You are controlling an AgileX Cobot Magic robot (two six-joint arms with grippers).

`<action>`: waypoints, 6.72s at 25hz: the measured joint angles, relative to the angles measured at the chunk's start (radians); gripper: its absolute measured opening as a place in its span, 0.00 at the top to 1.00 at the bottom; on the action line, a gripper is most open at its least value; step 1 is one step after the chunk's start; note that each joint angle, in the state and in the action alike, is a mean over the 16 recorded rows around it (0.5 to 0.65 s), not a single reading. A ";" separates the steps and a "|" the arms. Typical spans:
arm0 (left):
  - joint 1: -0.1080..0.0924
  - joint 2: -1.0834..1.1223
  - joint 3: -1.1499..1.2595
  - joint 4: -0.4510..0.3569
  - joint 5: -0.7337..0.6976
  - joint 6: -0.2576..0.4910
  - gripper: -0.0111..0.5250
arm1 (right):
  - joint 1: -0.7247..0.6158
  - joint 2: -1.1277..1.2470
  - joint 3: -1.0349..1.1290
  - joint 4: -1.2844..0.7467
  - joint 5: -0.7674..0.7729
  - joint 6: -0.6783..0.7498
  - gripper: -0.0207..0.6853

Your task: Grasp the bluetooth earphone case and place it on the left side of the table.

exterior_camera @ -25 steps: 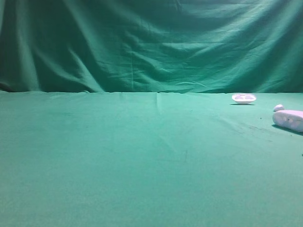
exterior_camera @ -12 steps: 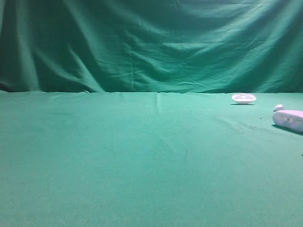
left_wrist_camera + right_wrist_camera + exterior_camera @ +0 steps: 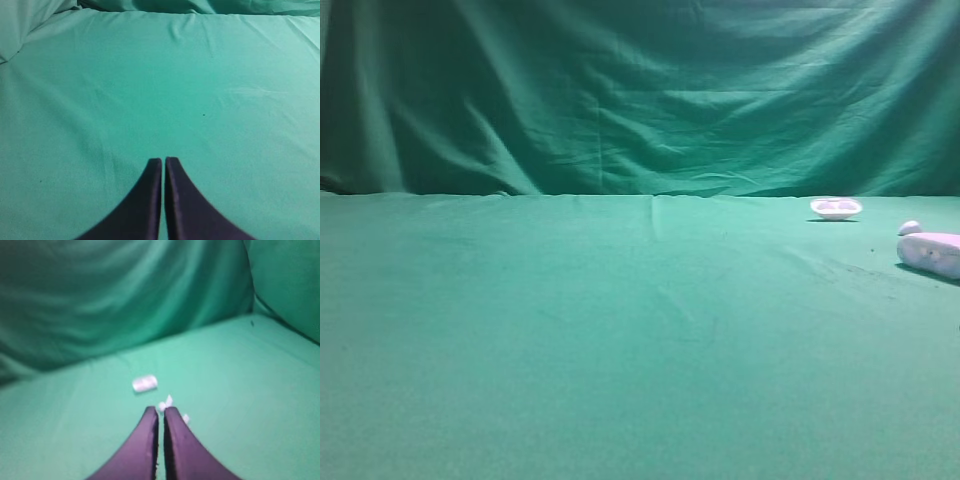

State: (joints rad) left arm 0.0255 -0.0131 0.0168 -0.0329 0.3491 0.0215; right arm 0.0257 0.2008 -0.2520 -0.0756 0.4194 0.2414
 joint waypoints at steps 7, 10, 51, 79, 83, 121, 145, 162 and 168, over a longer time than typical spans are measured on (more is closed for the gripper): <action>0.000 0.000 0.000 0.000 0.000 0.000 0.98 | 0.045 0.254 -0.173 0.021 0.232 -0.179 0.97; 0.000 0.000 0.000 0.000 0.000 0.000 0.98 | 0.088 0.369 -0.205 0.035 0.267 -0.249 0.97; 0.000 0.000 0.000 0.000 0.000 0.000 0.98 | 0.290 1.552 -0.707 -0.107 0.181 -0.122 0.37; 0.000 0.000 0.000 0.000 0.000 0.000 0.98 | 0.785 1.922 -1.671 -0.013 0.516 -0.162 0.51; 0.000 0.000 0.000 0.000 0.000 0.000 0.98 | 0.875 2.074 -1.827 -0.008 0.498 -0.164 0.51; 0.000 0.000 0.000 0.000 0.000 0.000 0.98 | 0.803 1.597 -1.774 -0.026 0.840 -0.134 0.87; 0.000 0.000 0.000 0.000 0.000 0.000 0.98 | 0.717 0.616 -0.802 0.050 0.584 -0.196 0.87; 0.000 0.000 0.000 0.000 0.000 0.000 0.98 | 0.310 0.154 -0.152 0.014 0.100 -0.252 0.87; 0.000 0.000 0.000 0.000 0.000 0.000 0.98 | 0.137 -0.039 0.099 0.027 -0.023 -0.250 0.87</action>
State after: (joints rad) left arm 0.0255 -0.0131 0.0168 -0.0329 0.3491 0.0215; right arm 0.1628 0.1614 -0.1532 -0.0482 0.3961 -0.0090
